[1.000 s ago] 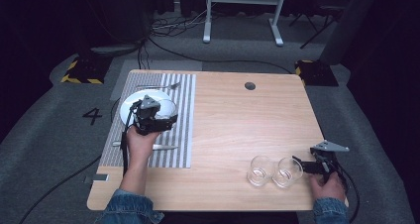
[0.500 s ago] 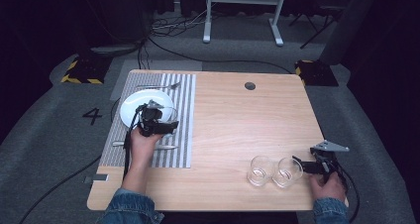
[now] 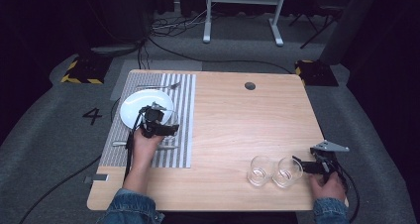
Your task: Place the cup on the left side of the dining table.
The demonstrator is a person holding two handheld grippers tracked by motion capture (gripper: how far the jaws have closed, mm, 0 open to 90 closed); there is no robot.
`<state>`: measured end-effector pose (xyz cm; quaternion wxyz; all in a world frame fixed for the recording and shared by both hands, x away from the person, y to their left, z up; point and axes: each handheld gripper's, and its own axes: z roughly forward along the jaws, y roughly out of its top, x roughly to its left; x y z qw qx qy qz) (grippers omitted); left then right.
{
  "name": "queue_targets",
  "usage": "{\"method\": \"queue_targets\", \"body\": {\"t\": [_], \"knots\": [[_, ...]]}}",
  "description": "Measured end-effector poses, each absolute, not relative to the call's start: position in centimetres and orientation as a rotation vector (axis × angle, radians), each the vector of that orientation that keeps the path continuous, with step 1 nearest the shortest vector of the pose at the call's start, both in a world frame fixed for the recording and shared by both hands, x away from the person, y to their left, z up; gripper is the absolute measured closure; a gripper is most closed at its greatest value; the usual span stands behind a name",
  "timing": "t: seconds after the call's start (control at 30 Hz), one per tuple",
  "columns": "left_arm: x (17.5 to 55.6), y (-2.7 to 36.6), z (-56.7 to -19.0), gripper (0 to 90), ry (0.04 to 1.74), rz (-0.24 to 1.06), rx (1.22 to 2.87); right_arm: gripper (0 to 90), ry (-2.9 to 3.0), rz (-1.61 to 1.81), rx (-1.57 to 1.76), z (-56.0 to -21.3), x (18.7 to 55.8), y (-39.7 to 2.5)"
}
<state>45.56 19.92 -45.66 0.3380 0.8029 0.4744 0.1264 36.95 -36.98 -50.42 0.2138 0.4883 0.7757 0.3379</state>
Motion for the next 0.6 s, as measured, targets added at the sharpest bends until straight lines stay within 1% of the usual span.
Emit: {"method": "queue_targets", "body": {"t": [0.1,0.3,0.4,0.47,0.6], "knots": [[45.4,20.1,-45.6,19.8,1.238,0.329,2.102,12.9,2.152,0.937,1.355,-50.4,37.0,-37.0],[44.8,19.8,-45.5,19.2,1.218,0.407,2.167,12.8,2.152,0.937,1.355,-50.4,37.0,-37.0],[44.5,19.9,-45.3,17.4,1.206,0.420,2.146,12.9,2.152,0.938,1.355,-50.4,37.0,-37.0],[44.1,20.5,-44.9,15.5,1.200,0.407,2.091,12.9,2.152,0.937,1.356,-50.4,37.0,-37.0],[43.5,21.0,-44.3,13.5,1.195,0.412,2.054,12.9,2.153,0.937,1.355,-50.4,37.0,-37.0]]}}
